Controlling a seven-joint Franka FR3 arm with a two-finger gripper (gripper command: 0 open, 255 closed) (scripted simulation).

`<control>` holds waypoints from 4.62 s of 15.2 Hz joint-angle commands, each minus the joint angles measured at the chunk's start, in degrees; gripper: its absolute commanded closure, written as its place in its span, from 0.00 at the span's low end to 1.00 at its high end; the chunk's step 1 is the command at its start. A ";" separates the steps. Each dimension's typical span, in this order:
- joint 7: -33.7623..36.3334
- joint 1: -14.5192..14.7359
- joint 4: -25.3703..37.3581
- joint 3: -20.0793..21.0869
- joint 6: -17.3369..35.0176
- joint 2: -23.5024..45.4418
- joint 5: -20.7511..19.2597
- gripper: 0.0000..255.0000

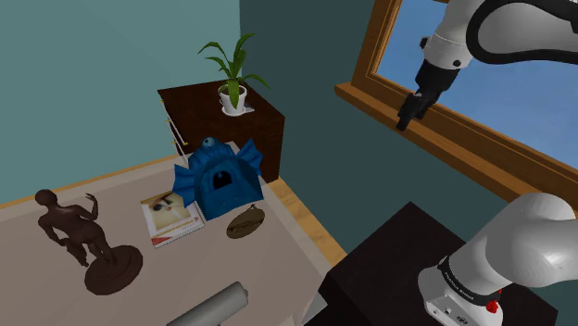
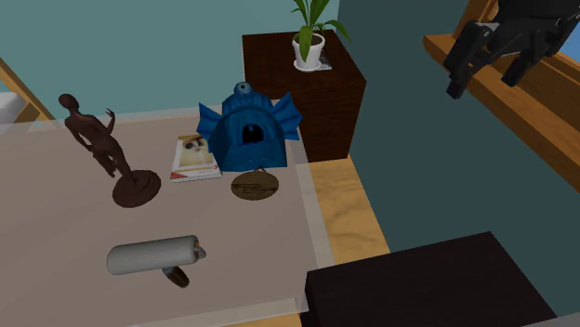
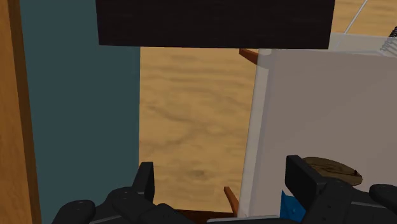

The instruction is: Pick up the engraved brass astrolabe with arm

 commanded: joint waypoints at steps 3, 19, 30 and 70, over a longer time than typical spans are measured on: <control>1.10 0.78 0.37 1.41 2.20 3.57 0.59 0.00; 10.18 5.56 12.32 11.46 14.82 36.39 0.30 0.00; 16.47 10.45 29.40 14.83 16.00 61.21 -4.98 0.00; 18.79 19.46 58.93 14.67 8.78 90.14 -9.40 1.00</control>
